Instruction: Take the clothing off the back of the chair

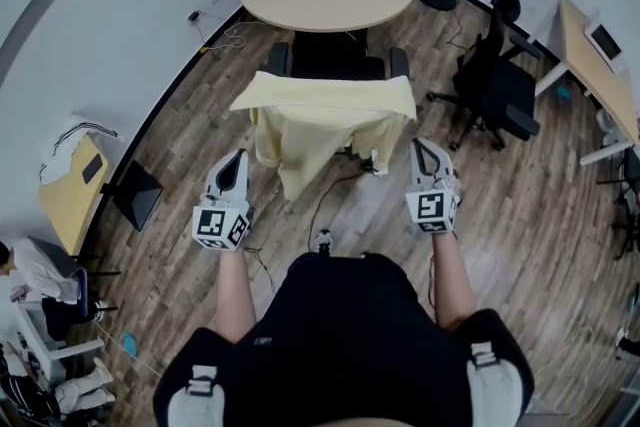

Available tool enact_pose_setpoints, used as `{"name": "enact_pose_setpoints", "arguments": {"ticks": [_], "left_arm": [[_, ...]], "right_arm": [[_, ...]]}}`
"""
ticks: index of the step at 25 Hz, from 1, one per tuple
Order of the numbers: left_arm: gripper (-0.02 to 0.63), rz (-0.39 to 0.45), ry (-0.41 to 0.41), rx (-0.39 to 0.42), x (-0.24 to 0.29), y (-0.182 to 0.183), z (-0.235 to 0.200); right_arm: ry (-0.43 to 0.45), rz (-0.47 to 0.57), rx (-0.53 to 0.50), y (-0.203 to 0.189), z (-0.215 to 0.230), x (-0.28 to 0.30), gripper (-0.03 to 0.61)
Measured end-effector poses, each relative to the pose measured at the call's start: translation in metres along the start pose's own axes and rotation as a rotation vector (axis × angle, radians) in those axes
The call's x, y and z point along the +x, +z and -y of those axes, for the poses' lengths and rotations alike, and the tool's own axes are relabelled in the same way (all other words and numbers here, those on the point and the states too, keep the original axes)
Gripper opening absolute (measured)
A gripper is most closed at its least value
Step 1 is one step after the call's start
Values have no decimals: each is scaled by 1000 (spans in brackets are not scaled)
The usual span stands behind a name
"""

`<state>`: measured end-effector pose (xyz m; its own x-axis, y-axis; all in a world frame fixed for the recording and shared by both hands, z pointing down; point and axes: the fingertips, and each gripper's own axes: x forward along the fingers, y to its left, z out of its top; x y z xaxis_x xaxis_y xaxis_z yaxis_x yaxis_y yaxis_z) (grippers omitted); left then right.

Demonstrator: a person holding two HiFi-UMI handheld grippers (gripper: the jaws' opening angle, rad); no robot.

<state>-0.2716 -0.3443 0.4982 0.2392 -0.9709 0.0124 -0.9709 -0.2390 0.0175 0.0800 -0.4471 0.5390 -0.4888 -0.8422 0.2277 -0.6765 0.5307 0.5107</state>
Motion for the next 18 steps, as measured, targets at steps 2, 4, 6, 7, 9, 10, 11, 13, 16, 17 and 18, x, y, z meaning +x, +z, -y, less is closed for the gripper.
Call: {"name": "enact_pose_setpoints", "arguments": {"ticks": [2, 4, 6, 7, 9, 10, 11, 13, 16, 17, 18], "left_arm": [[2, 7, -4, -3, 7, 1, -5], [2, 12, -9, 3, 14, 3, -12], [3, 15, -11, 9, 20, 5, -18], [3, 16, -11, 10, 23, 6, -20], [3, 15, -11, 11, 28, 5, -23], [3, 14, -10, 12, 30, 4, -25], [3, 13, -8, 11, 32, 4, -27], [5, 14, -7, 9, 35, 3, -31], [22, 13, -6, 7, 39, 3, -38], [28, 14, -4, 8, 39, 2, -41], [31, 16, -2, 10, 40, 3, -44]], "right_arm": [[-16, 2, 4, 2, 5, 3, -3], [-28, 3, 5, 6, 8, 7, -3], [-37, 3, 1, 10, 11, 10, 0], [-41, 3, -1, 10, 12, 11, 4], [-53, 1, 5, 9, 16, 13, 18], [-61, -2, 11, 8, 17, 14, 23], [-69, -4, 17, 7, 18, 14, 25], [-79, -5, 24, 8, 19, 16, 29], [-87, 3, 23, 18, 21, 14, 49], [-92, 11, 21, 22, 22, 14, 53], [-98, 16, 23, 25, 23, 15, 55]]}}
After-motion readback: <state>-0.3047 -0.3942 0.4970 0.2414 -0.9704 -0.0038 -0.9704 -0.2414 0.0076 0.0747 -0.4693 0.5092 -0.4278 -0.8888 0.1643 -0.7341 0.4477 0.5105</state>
